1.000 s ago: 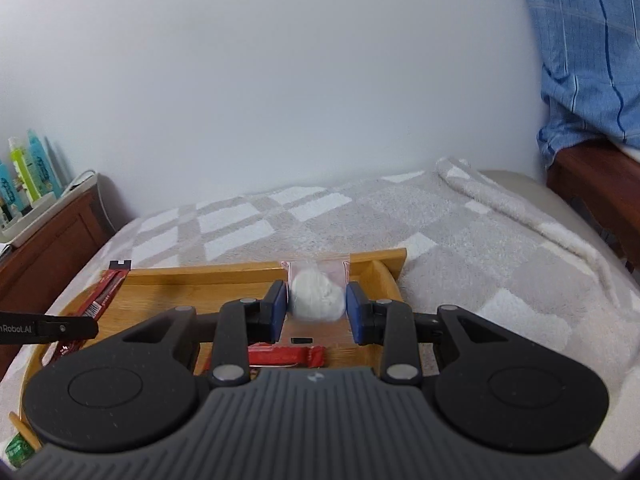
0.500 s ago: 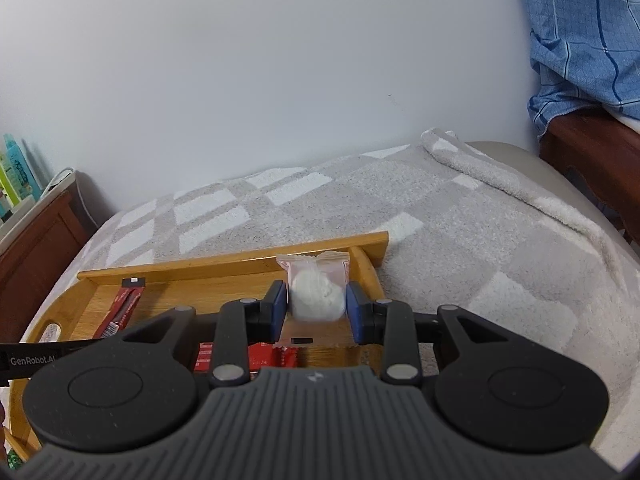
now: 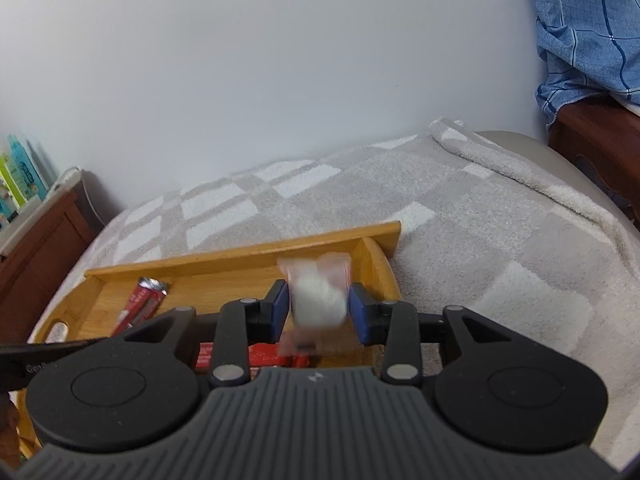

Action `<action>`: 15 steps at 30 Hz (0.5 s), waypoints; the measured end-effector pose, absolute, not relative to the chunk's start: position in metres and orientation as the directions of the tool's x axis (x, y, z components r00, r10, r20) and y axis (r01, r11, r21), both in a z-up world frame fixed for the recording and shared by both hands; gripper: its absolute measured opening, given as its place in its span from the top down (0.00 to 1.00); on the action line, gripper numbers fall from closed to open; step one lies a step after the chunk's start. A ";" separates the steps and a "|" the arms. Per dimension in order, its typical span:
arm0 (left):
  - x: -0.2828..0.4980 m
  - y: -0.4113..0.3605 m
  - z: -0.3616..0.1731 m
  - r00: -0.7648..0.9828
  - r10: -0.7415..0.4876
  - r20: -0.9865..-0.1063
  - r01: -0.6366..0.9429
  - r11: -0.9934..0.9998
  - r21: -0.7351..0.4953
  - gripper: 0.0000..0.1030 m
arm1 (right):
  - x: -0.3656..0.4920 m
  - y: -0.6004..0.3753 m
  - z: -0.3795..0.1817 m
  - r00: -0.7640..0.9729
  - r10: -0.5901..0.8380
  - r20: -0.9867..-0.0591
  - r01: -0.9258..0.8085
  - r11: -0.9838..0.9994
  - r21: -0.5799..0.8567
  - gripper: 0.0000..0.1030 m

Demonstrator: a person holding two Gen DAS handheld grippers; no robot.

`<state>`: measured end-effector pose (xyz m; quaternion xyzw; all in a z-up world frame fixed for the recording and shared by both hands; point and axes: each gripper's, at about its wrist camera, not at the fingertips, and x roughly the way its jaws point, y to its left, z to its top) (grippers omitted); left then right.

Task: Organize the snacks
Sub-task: 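Carry both snacks onto the tray and open both tools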

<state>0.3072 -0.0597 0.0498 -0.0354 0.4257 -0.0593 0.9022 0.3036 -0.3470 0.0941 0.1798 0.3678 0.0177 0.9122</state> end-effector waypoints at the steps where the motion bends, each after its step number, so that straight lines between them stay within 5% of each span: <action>1: 0.306 -0.060 0.051 0.634 -0.138 -0.761 0.080 0.990 -0.113 0.76 | 0.303 -0.348 0.096 0.734 0.168 -0.658 0.099 0.932 0.349 0.51; 4: 0.301 -0.058 0.056 0.650 -0.140 -0.747 0.088 0.990 -0.109 0.58 | 0.300 -0.347 0.100 0.746 0.184 -0.640 0.092 0.923 0.373 0.39; 15: 0.265 -0.050 0.078 0.676 -0.137 -0.724 0.115 0.990 -0.080 0.30 | 0.272 -0.327 0.117 0.766 0.219 -0.604 0.035 0.925 0.379 0.23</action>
